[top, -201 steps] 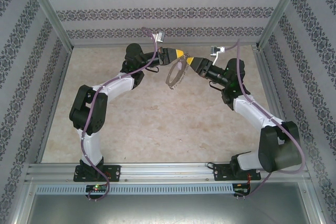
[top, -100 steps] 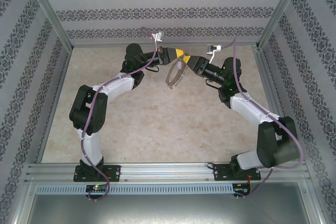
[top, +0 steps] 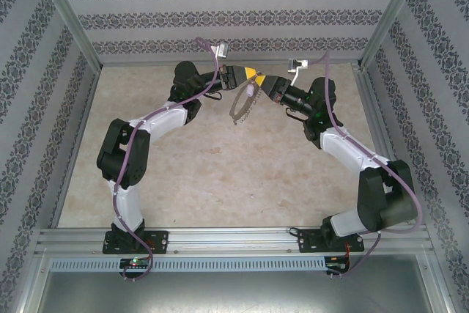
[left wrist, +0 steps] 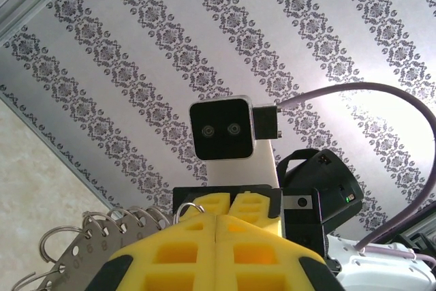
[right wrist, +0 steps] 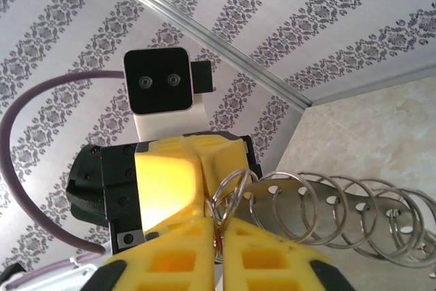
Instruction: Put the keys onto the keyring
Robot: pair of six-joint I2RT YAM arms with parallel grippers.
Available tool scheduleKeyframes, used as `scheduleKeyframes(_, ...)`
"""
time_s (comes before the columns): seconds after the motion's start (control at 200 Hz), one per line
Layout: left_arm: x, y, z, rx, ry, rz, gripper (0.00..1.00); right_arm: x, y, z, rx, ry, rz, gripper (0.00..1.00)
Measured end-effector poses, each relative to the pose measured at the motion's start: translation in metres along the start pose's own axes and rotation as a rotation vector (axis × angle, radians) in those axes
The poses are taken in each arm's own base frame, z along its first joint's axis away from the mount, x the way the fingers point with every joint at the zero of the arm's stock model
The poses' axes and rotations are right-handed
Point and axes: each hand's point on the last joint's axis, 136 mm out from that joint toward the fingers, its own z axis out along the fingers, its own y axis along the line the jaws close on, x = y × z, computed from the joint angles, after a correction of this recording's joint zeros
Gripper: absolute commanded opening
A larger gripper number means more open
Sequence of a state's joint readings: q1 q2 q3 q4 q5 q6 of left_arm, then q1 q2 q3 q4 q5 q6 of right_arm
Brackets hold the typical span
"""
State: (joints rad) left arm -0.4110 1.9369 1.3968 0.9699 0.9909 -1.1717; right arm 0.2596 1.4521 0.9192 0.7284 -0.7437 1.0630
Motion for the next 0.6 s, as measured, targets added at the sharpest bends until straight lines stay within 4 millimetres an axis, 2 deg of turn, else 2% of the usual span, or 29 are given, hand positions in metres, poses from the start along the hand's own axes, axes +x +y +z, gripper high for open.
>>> scheduleKeyframes(0.025,0.0,0.0002,-0.0002,0.0,0.0,-0.001,0.0,-0.0002,0.0004,0.0,-0.001,0.0,-0.001,0.0)
scheduleKeyframes(0.275,-0.0002,0.0001,-0.0003,0.0,-0.002,-0.002,0.0,-0.001,-0.001,-0.0004,-0.005,0.01,0.003,0.0)
scheduleKeyframes(0.325,-0.0004,0.0002,-0.0003,0.0,-0.004,-0.002,0.0,-0.0019,-0.0008,0.0004,-0.01,0.016,0.003,0.14)
scheduleKeyframes(0.35,-0.001,0.0004,-0.0004,-0.001,-0.006,-0.002,0.0,-0.0032,-0.0009,0.0006,-0.011,0.016,0.001,0.15)
scheduleKeyframes(0.45,-0.0007,0.0003,-0.0003,-0.001,-0.005,-0.003,0.0,-0.0042,-0.0013,0.0035,-0.015,0.023,0.001,0.13)
scheduleKeyframes(0.555,-0.001,0.001,-0.0006,-0.003,-0.008,-0.004,0.0,-0.0043,-0.0012,0.0043,-0.019,0.027,-0.002,0.0)
scheduleKeyframes(0.6,-0.0011,0.0012,-0.0006,-0.004,-0.01,-0.005,0.0,-0.0043,-0.001,0.0042,-0.021,0.029,0.0,0.0)
